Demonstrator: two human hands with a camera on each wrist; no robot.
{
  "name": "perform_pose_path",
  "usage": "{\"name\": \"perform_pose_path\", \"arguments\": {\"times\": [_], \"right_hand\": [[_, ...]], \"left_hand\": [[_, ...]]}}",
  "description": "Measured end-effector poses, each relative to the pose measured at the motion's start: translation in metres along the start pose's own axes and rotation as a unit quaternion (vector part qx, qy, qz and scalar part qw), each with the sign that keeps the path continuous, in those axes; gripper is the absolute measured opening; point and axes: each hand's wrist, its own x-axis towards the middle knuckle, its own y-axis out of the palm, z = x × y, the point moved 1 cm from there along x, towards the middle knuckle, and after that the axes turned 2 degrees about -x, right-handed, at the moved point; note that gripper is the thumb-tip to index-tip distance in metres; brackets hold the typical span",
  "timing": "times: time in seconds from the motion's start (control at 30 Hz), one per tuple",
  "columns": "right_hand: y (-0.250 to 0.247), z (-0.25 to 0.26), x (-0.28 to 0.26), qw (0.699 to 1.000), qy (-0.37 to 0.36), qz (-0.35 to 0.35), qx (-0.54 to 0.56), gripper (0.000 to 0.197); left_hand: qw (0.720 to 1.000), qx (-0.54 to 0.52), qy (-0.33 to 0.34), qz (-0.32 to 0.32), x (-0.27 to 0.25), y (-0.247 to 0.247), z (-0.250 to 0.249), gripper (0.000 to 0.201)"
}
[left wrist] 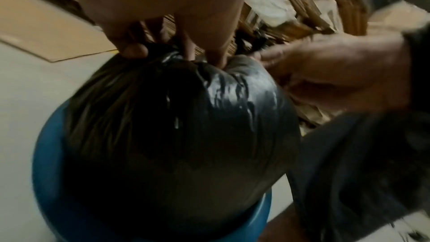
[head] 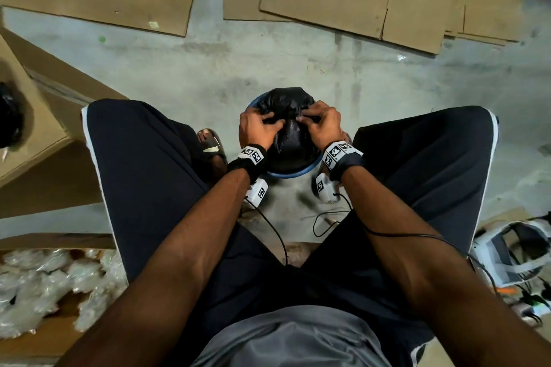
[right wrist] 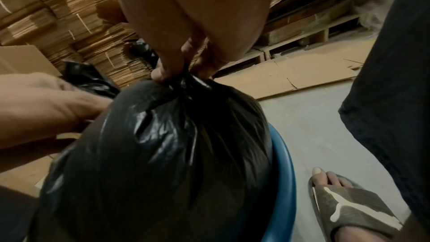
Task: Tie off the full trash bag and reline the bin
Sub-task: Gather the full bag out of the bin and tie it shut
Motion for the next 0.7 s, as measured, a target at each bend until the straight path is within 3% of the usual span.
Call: {"name": "perform_pose_path", "arguments": {"times": [0.13,0.3,0.4,0.47,0.7], "right_hand": [[0.004,0.005,-0.001,0.999,-0.047,0.019,-0.007,0.024],[0.011,0.014,-0.003,0.998,-0.032,0.044,0.04,0.05],[0.019,0.01,0.0,0.998,-0.04,0.044,0.015,0.024],[0.022,0.008,0.001,0.996,-0.067,0.051,-0.015,0.015],[0.033,-0.001,-0.001,0.977,-0.148,0.115,-0.106,0.018]], "left_hand": [[0.996,0.083,0.026,0.023,0.0,0.012,-0.003,0.034],[0.988,0.137,0.062,0.033,0.0,0.011,-0.007,0.026],[0.979,0.153,0.114,0.073,-0.001,0.01,-0.005,0.033],[0.98,0.125,0.134,0.079,0.003,0.01,0.001,0.04],[0.986,-0.074,0.145,0.022,-0.006,-0.008,-0.009,0.046]]}}
